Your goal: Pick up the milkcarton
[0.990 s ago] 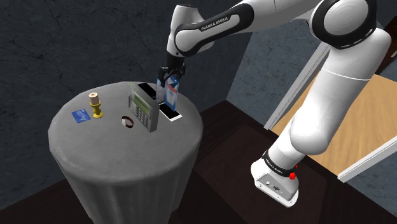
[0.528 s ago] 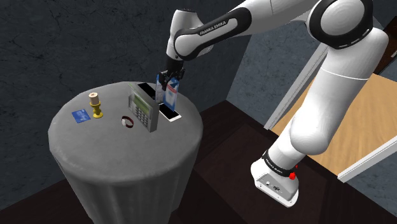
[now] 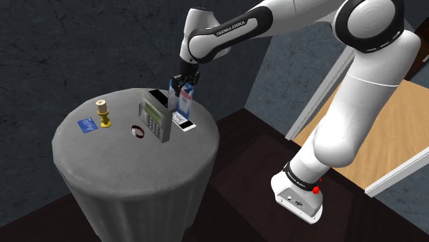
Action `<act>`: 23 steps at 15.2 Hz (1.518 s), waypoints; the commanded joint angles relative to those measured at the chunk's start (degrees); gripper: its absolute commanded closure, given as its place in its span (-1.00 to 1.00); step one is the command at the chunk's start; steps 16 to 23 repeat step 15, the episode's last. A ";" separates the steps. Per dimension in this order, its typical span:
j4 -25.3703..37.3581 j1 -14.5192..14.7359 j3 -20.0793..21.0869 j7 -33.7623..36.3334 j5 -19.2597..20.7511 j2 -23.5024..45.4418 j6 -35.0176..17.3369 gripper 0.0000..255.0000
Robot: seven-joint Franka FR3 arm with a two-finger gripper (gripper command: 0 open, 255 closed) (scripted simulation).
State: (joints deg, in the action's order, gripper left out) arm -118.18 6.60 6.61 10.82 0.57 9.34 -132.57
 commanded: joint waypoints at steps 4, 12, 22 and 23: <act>1.51 -0.05 0.06 -0.15 -0.29 -1.90 3.35 1.00; 4.85 -0.11 0.10 -0.34 -0.64 -4.34 9.12 1.00; 5.40 -0.12 0.10 -0.36 -0.68 -4.64 9.95 1.00; 5.40 -0.12 0.10 -0.36 -0.68 -4.64 9.95 1.00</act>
